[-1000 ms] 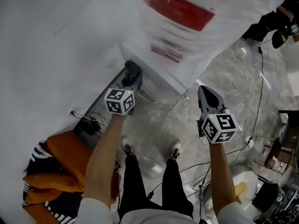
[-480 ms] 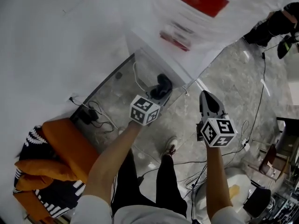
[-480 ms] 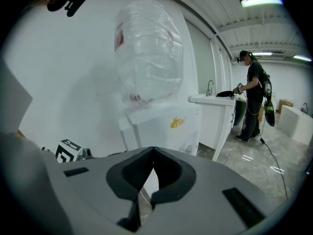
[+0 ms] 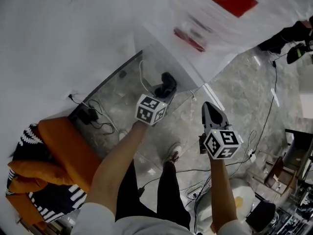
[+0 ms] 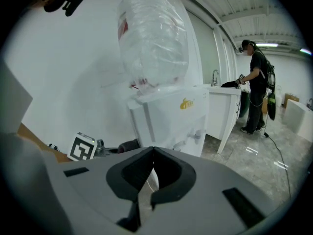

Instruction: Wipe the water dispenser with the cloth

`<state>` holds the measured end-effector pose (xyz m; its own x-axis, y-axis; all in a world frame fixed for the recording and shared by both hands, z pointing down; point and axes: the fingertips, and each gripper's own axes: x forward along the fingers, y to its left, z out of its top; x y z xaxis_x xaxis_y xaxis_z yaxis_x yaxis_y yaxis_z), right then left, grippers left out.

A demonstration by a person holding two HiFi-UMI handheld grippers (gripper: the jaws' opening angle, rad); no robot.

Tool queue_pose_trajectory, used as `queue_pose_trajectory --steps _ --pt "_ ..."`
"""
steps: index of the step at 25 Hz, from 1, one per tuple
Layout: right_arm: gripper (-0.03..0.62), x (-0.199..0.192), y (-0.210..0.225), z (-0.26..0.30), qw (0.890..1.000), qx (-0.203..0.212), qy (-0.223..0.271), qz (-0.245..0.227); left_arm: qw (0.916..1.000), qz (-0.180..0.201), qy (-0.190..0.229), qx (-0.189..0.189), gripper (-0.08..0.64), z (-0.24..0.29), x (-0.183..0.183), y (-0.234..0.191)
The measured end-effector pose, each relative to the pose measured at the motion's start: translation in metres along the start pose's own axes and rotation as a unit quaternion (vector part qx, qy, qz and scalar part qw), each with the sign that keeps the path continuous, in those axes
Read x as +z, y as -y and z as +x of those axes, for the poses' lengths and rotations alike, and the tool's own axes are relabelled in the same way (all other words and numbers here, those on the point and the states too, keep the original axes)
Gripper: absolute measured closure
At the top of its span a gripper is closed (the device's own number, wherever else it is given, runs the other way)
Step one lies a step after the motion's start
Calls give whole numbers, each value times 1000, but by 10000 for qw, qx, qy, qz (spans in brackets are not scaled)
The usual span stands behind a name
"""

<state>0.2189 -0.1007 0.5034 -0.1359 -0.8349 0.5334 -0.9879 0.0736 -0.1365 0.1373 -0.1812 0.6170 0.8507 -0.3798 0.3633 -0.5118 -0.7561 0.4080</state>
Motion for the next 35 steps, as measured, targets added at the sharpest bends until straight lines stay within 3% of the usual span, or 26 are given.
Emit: queue_pose_trajectory --steps 7,13,16,21,25,29,32,35 --pt "577 -15 -23 23 9992 138 -135 347 9973 -92 370 629 483 -18 39 -79" --pt "577 -21 -46 41 9982 260 -159 518 9948 7 98 1010 483 -23 39 -137" --pt "577 -25 -53 48 9981 291 -186 511 9924 -138 140 1218 483 -25 41 -167" --pt "577 -37 -51 53 9980 219 -276 530 9921 -165 -28 1245 482 -14 35 -200" --pt "577 -48 -45 53 9980 155 -324 524 9950 -50 -454 892 482 6 2 -182" --pt "577 -58 -45 48 9988 138 -386 263 9977 -343 -277 519 483 20 -20 -137" --pt "577 -68 -41 47 9969 138 -402 656 9976 -601 -242 251 483 27 -40 -103" --pt "577 -82 -33 46 9941 45 -477 973 9973 -609 -397 -67 483 34 -70 -65"
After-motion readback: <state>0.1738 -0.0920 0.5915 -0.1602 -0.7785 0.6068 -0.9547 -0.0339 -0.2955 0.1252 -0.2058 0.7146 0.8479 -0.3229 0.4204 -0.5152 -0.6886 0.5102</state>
